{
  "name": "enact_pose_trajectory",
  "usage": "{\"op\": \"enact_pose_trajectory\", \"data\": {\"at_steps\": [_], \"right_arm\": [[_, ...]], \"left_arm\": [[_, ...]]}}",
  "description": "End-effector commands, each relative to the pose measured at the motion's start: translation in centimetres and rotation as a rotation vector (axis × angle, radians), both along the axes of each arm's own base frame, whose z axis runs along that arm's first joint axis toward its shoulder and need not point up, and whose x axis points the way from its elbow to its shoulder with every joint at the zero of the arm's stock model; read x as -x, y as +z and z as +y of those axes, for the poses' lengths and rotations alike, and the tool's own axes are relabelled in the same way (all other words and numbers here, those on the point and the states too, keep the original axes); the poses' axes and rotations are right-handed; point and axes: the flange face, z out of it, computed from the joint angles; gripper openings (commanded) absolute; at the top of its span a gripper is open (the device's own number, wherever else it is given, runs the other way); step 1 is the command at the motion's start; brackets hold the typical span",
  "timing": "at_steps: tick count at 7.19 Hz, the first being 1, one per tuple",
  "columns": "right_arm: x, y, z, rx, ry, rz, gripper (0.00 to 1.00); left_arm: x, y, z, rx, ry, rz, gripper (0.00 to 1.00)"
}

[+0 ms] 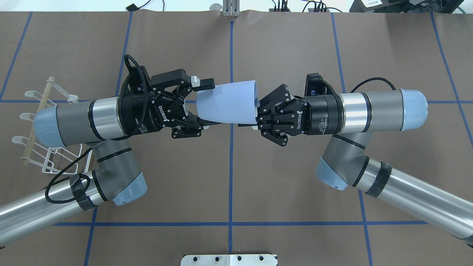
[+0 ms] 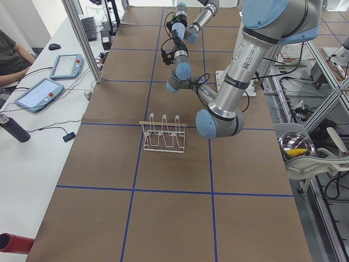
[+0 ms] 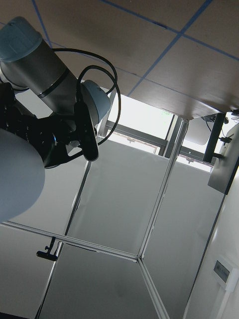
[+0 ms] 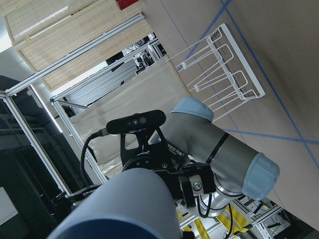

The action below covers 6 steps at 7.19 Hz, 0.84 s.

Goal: Hang cup on cup holder
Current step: 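Close the left gripper on the cup's closed end beside the right gripper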

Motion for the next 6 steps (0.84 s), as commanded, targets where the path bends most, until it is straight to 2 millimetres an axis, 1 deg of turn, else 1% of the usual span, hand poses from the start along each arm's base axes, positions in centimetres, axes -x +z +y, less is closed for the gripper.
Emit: {"op": "enact_pose_trajectory", "data": {"at_steps": [1,2,3,4,5,6], "right_arm": [[0.01,-0.03,0.11,-0.002,-0.002,-0.002,0.0],[-0.1,-0.12,0.19,-0.005,-0.002,-0.007,0.0],[-0.09,0.01,0.17,-0.004,-0.001,-0.006,0.0],[-0.1,-0.1,0.09,-0.001,0.005,-0.011,0.0],[0.08,-0.16,0.0,0.018,0.023,-0.024,0.7],[0.11,0.01,0.1,0.015,0.024,-0.022,1.0]], "left_arm": [[0.02,0.05,0.03,0.001,0.0,0.001,0.98],[0.02,0.05,0.03,0.0,-0.001,0.0,0.98],[0.08,0.0,0.07,-0.002,-0.001,0.003,0.95],[0.18,-0.25,0.33,-0.005,0.003,0.009,0.54],[0.3,-0.51,0.71,0.0,0.019,0.02,0.05],[0.44,-0.43,0.9,0.026,0.05,0.024,0.0]]}}
